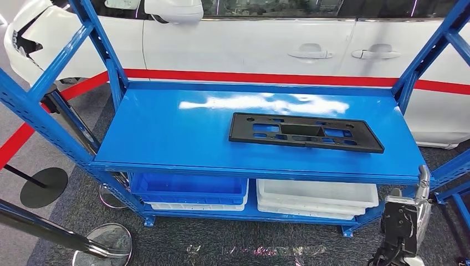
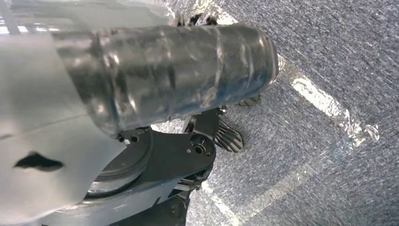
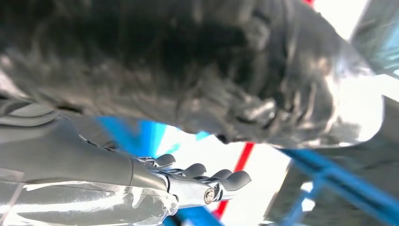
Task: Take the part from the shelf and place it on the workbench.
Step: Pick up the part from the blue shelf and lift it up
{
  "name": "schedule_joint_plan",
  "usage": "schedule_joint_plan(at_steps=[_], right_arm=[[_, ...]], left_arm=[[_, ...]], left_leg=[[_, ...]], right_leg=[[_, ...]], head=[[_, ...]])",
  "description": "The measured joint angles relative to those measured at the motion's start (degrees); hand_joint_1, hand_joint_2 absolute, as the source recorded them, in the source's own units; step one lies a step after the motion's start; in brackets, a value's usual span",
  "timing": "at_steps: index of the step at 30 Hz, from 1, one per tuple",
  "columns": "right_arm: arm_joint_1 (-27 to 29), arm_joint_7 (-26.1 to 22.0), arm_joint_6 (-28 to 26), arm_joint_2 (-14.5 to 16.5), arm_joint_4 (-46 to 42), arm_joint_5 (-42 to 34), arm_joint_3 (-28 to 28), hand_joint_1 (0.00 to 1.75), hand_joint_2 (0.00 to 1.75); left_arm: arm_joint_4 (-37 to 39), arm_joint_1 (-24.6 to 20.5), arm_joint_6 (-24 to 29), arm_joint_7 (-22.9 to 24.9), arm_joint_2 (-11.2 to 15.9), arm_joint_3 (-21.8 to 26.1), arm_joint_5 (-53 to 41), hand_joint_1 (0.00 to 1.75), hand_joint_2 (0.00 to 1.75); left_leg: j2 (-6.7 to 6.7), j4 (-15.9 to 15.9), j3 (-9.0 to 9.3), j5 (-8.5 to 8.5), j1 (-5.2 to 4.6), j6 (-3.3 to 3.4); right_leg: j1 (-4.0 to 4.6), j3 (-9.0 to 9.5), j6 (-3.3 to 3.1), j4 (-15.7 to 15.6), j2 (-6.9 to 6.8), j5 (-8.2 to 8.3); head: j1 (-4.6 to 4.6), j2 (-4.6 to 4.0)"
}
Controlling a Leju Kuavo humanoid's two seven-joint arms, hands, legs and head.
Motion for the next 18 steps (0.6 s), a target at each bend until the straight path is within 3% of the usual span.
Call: schedule_joint_plan(at_steps=[6, 18], right_arm=[[-4.2, 1.9, -0.1, -3.8, -5.4, 0.8, 9.4, 0.00, 0.00], [-15.3, 12.9, 5.6, -12.4, -8.5, -0.7, 26.4, 0.00, 0.00]], left_arm=[[0.5, -0.4, -1.2, -0.1, 0.6, -1.6, 2.1, 0.00, 0.00], [1.3, -0.8, -5.0, -0.4, 2.4, -4.4, 4.9, 0.00, 0.00]], left_leg=[[-0.02, 0.0, 0.00, 0.02, 0.00, -0.01], [-0.02, 0.0, 0.00, 0.02, 0.00, -0.01]], right_leg=[[0.00, 0.00, -0.01, 0.0, -0.02, 0.01], [0.00, -0.01, -0.02, 0.0, -0.02, 0.01]], head=[[0.00, 0.00], [-0.01, 0.00]])
